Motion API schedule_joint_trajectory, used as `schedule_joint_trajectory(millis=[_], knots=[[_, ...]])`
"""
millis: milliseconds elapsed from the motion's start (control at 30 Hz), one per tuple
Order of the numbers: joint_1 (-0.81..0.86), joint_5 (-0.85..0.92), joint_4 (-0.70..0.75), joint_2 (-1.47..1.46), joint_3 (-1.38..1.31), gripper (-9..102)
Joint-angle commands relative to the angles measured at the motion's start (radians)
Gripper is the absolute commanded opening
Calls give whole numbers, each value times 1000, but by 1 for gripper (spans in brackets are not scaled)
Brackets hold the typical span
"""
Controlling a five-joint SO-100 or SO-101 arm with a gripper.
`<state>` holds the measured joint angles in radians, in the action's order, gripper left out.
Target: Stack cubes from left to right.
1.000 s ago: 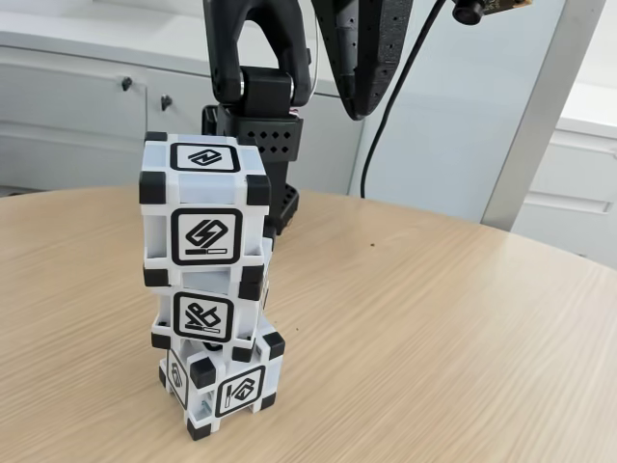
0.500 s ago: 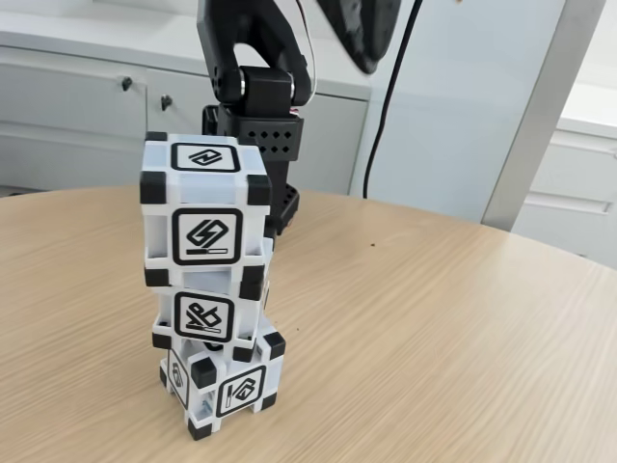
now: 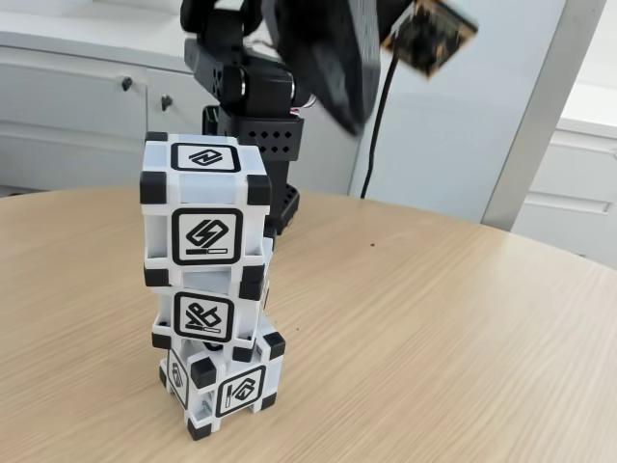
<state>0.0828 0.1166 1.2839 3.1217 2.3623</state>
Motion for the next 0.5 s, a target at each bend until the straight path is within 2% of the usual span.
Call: schedule_joint_trajectory(millis=[0,167,467], knots=[[-3,26,-26,100,87,0],[-5,41,-26,169,206,0],[9,-32,-26,167,327,0]])
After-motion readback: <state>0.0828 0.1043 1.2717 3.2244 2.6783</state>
